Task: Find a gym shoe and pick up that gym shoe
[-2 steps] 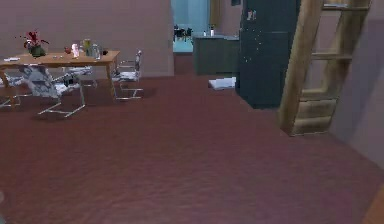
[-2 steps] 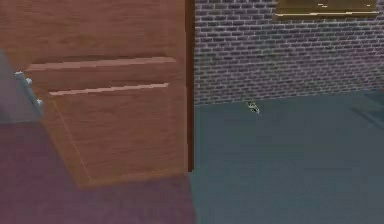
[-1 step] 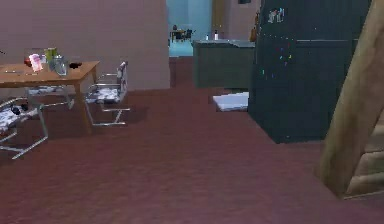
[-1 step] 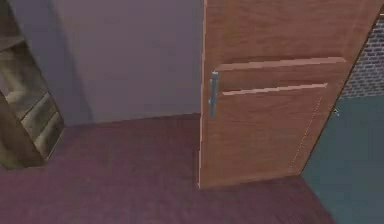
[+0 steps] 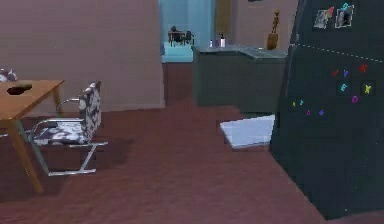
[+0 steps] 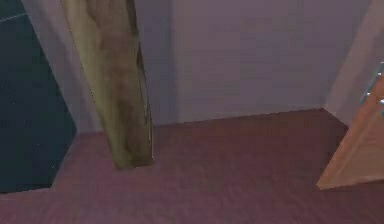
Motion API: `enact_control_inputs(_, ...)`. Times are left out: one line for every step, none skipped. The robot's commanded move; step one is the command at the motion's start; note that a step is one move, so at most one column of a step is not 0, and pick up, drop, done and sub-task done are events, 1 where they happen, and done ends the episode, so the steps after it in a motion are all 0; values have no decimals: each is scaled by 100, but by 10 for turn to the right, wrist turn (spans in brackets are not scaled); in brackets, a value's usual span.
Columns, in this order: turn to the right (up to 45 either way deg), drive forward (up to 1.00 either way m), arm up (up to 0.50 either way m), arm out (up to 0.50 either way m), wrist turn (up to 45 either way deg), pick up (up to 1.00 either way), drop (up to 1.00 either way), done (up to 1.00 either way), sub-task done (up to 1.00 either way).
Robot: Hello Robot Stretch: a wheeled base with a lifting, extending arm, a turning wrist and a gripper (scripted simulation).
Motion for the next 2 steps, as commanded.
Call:
enact_control_inputs(0,100,0,0,0,0,0,0,0)
enact_control_inputs(0,100,0,0,0,0,0,0,0)
